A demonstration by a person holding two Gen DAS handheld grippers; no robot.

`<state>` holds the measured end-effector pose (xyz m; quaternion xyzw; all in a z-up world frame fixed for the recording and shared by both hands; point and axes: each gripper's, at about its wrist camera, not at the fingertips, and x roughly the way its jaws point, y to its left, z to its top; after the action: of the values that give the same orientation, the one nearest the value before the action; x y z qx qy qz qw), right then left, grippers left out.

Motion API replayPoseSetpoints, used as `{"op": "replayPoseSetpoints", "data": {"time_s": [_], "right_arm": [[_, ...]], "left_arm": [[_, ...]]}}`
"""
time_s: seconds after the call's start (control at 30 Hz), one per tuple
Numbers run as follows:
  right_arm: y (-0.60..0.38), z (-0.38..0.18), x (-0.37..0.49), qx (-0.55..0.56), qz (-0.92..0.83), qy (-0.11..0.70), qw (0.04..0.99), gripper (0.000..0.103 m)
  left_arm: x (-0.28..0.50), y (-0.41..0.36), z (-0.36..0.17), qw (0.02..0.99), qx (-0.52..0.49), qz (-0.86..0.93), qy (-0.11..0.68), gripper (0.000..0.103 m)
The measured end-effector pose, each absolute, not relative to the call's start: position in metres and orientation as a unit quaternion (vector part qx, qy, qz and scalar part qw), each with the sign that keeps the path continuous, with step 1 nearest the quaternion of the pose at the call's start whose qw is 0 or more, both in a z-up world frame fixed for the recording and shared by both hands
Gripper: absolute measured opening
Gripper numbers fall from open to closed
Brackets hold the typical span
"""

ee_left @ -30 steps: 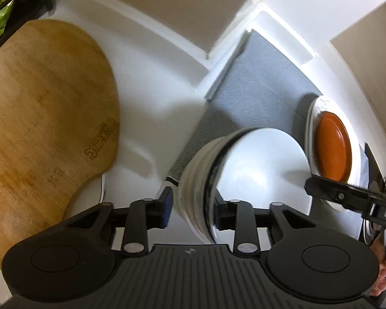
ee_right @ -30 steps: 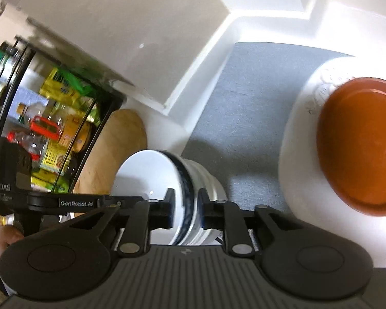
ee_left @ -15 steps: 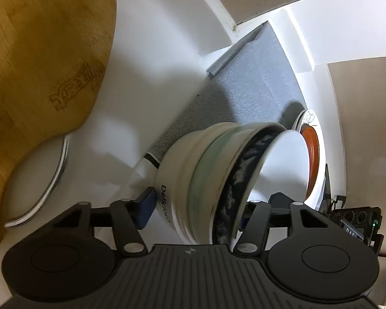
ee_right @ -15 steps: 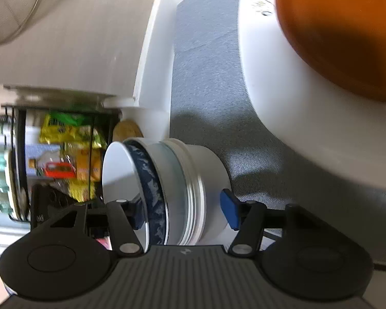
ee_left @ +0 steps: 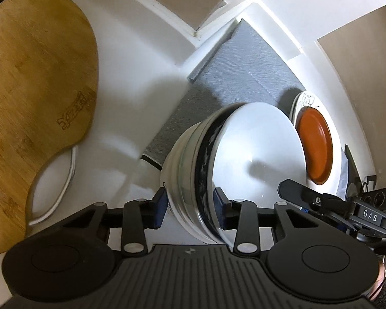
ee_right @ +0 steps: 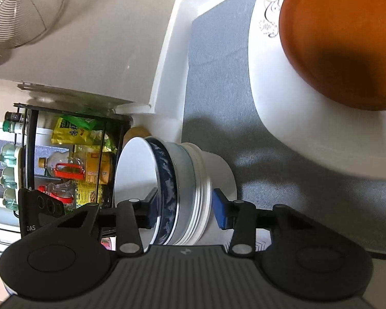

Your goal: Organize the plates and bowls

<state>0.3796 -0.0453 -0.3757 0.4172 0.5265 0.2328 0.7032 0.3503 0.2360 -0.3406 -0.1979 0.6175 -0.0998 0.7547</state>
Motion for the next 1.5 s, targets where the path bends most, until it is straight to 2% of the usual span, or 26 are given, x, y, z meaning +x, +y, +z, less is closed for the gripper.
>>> {"op": "replayPoseSetpoints", "data": {"time_s": [0.47, 0.77, 1.2, 1.5], "right_arm": [[-0.072, -0.355, 0.357, 0.412, 0.234, 0.504, 0.722, 0.047], [-0.112, -0.326, 0.344, 0.427, 0.217, 0.461, 0.747, 0.047], [-0.193, -0.287, 0.359, 0.436, 0.161, 0.393, 0.793, 0.047], [-0.227, -0.306, 0.384, 0.435, 0.124, 0.372, 0.810, 0.047]], "left_arm": [[0.344, 0.200, -0.329, 0.766, -0.178, -0.110, 0.607, 0.041], [0.349, 0.160, -0.299, 0.781, -0.151, -0.146, 0.589, 0.041], [0.405, 0.074, -0.271, 0.790, -0.100, -0.223, 0.563, 0.042], [0.444, 0.026, -0.291, 0.790, -0.085, -0.244, 0.556, 0.044]]}}
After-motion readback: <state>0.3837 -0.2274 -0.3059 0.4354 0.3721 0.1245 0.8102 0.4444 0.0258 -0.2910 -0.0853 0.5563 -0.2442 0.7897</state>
